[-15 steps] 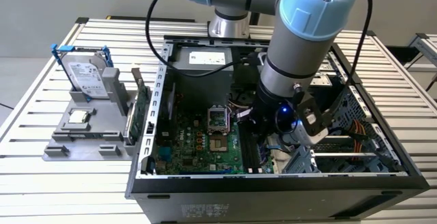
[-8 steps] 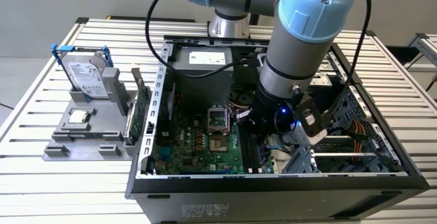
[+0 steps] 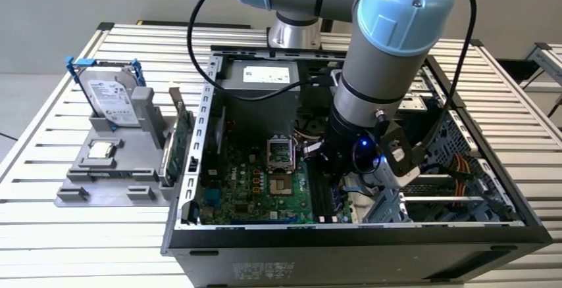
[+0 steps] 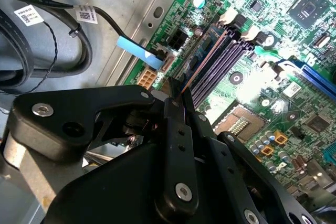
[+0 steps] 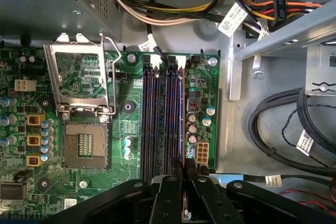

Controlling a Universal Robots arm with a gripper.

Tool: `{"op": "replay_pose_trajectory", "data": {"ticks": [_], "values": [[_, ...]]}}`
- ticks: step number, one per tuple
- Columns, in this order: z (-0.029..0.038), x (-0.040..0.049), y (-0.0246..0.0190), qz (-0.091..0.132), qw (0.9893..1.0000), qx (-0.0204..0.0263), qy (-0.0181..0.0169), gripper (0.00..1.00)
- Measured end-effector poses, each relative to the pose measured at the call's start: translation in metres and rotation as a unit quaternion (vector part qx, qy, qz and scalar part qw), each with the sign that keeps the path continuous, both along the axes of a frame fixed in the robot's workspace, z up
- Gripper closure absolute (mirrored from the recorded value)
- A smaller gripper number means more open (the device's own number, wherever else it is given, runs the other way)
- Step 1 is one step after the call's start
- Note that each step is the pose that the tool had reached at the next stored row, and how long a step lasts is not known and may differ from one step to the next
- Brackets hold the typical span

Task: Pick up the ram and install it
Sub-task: 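Insert the ram into the slot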

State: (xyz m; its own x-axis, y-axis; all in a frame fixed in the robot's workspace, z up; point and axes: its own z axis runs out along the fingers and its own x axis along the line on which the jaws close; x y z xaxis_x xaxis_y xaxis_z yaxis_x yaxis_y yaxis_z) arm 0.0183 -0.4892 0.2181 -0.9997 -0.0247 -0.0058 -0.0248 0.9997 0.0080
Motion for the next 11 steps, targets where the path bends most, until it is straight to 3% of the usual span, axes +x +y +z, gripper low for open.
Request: {"op": "replay_pose_trajectory", "data": {"ticks": [11], "values": [[-0.0028, 0.0000, 0.0002, 0.000, 1.0000, -0.0002, 0.0001, 1.00]]}}
